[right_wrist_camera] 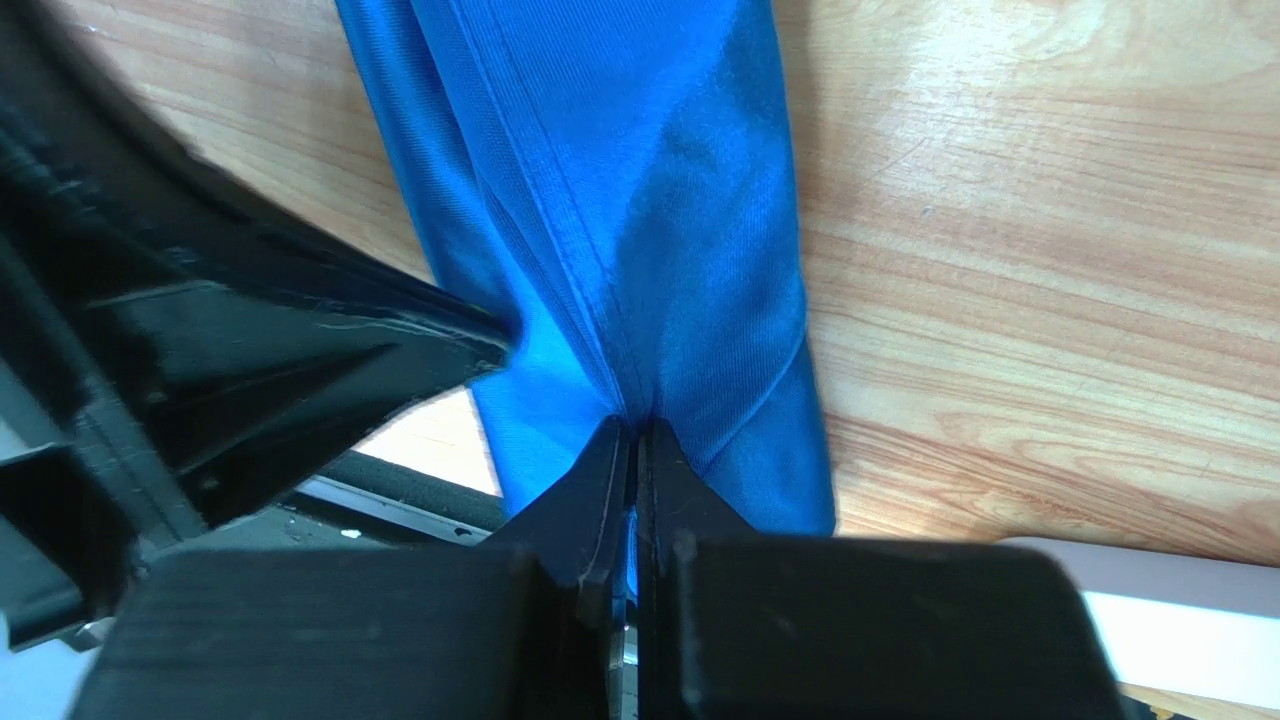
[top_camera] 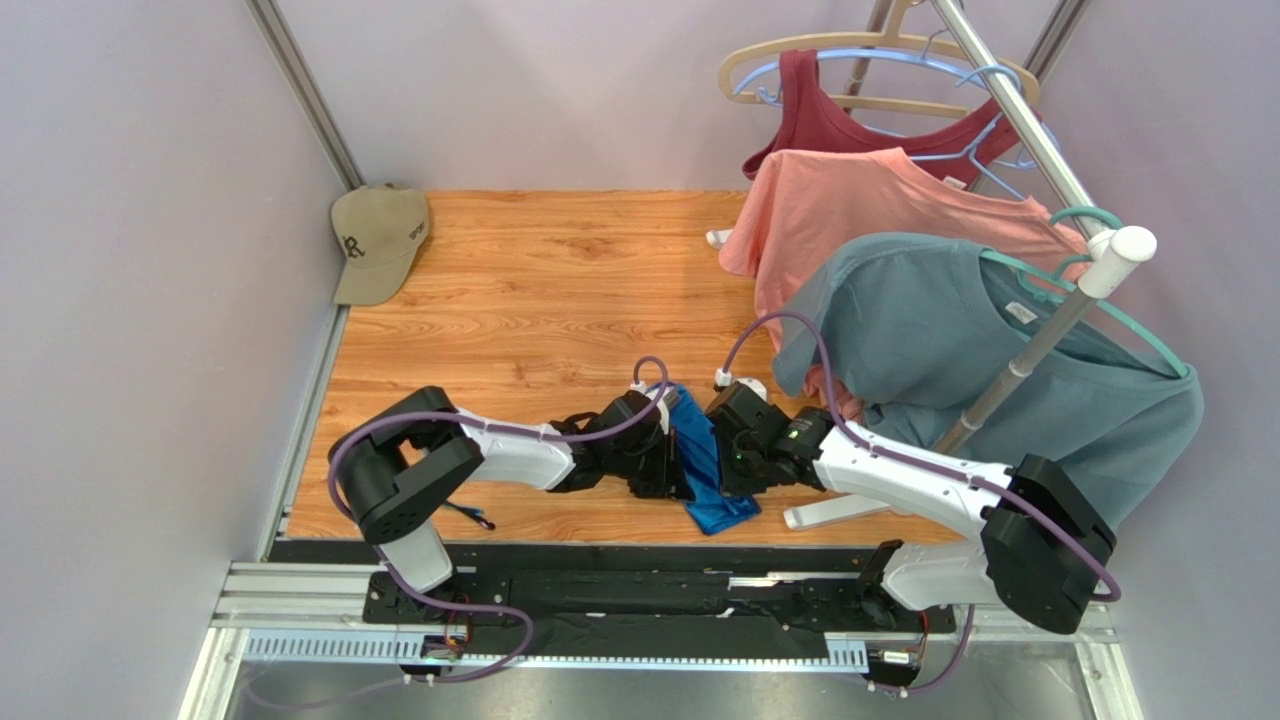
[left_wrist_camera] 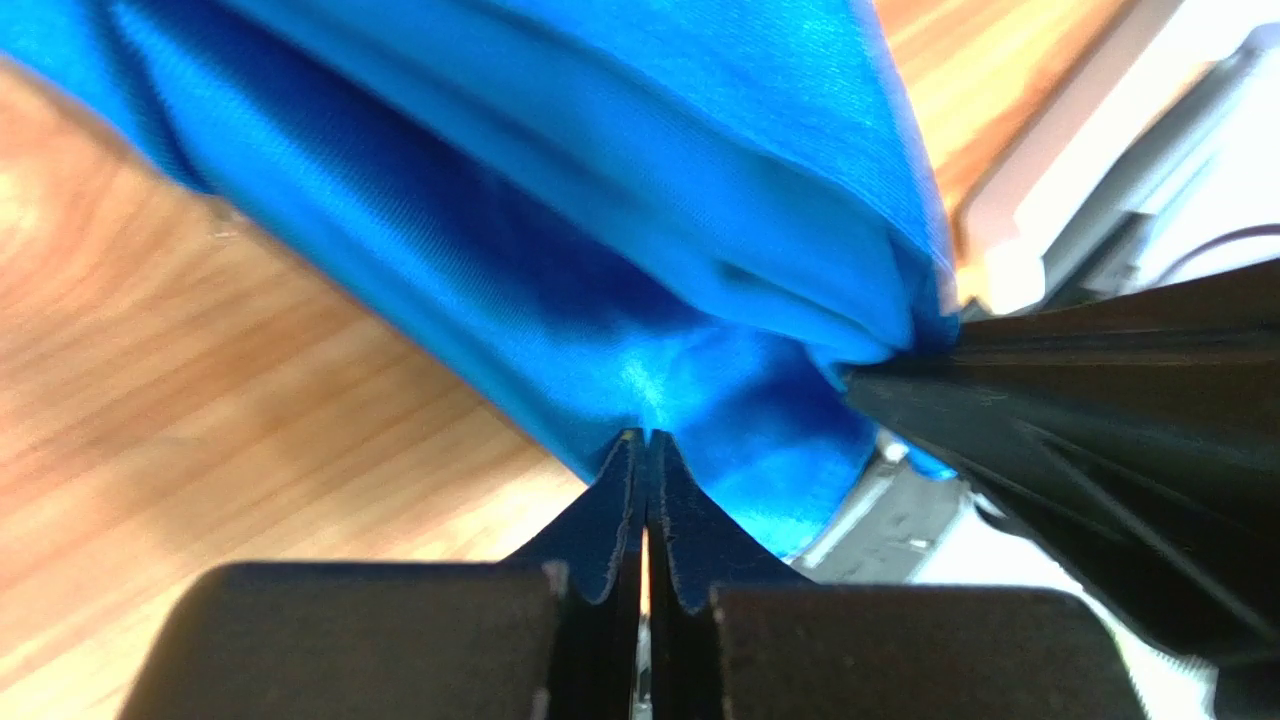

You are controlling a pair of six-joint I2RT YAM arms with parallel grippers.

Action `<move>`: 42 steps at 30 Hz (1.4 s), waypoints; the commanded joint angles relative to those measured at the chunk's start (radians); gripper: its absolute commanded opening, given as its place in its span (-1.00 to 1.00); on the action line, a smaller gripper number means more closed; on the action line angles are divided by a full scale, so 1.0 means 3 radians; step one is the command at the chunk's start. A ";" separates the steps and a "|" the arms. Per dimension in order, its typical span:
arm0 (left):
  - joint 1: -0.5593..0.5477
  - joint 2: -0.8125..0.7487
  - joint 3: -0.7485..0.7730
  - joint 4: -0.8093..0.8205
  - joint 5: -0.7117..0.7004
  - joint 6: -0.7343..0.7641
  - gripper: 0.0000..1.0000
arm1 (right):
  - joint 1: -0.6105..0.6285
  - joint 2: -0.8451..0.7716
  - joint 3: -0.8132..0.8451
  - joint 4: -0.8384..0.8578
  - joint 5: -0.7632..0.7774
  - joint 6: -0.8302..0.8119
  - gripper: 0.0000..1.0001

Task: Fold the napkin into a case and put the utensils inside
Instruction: Smooth out the smaller rectangle-folded napkin at the center of the board.

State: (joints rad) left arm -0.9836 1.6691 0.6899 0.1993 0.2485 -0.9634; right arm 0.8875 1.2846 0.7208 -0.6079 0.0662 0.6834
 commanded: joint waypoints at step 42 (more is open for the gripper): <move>0.0640 0.0120 0.0834 -0.0343 0.0506 0.0435 -1.00 | -0.0115 0.0300 -0.0454 0.1065 -0.0686 0.0120 -0.85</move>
State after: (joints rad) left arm -0.7891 1.6035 0.8711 0.0803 0.3542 -0.8730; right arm 0.8539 1.3682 0.6064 -0.3130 -0.1242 0.7425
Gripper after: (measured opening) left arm 0.007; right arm 0.066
